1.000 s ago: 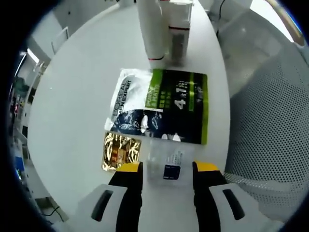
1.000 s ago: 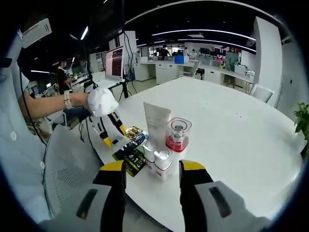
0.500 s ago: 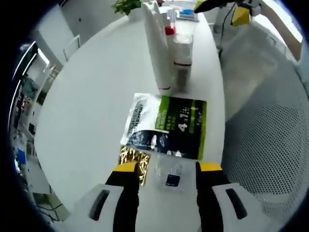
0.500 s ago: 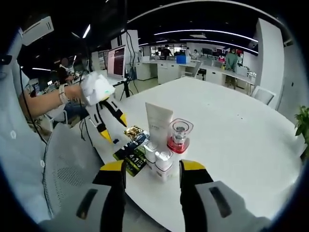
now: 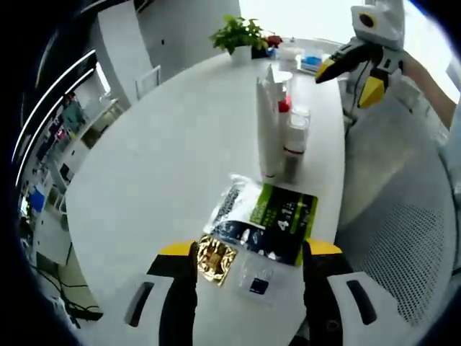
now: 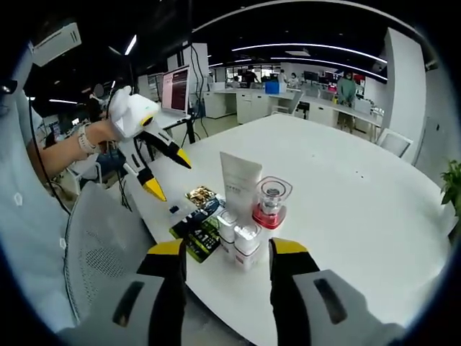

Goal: Arrange the skincare products in the storage area until every visible bottle or jar stands upright without overlapping.

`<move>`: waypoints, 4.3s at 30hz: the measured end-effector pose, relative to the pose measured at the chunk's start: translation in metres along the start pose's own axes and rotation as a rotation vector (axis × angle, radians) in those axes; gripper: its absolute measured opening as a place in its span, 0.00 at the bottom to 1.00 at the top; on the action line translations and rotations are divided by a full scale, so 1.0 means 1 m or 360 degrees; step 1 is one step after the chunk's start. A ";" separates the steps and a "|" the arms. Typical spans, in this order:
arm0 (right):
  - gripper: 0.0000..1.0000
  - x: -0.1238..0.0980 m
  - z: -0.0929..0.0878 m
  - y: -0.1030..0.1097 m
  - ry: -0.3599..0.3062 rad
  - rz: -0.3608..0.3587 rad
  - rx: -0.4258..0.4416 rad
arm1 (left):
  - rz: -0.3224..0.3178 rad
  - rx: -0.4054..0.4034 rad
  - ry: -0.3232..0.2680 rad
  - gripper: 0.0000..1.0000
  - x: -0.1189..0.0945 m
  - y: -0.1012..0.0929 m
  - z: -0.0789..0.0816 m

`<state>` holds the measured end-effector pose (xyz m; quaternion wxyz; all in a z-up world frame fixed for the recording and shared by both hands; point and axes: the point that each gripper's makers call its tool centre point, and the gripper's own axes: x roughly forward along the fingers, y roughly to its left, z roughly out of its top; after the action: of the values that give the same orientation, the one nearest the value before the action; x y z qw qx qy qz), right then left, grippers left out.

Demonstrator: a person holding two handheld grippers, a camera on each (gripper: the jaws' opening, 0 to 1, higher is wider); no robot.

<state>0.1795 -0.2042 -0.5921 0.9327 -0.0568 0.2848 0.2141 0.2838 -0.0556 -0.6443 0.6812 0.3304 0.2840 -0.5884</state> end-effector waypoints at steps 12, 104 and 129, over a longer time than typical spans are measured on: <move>0.51 -0.002 0.000 -0.002 0.0002 -0.0022 -0.0011 | 0.0122 -0.0098 -0.0205 0.72 -0.018 0.003 0.017; 1.00 -0.015 -0.017 -0.012 -0.0019 -0.0264 0.0001 | 0.0494 -0.0501 -0.0560 0.97 -0.075 -0.013 0.010; 0.99 -0.016 -0.013 -0.013 -0.0007 -0.0255 -0.0034 | 0.0521 -0.0528 -0.0545 0.97 -0.075 -0.011 0.005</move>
<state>0.1664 -0.2246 -0.5944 0.9467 -0.0889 0.2751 0.1420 0.2622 -0.0138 -0.5843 0.8499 0.1517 0.2001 -0.4633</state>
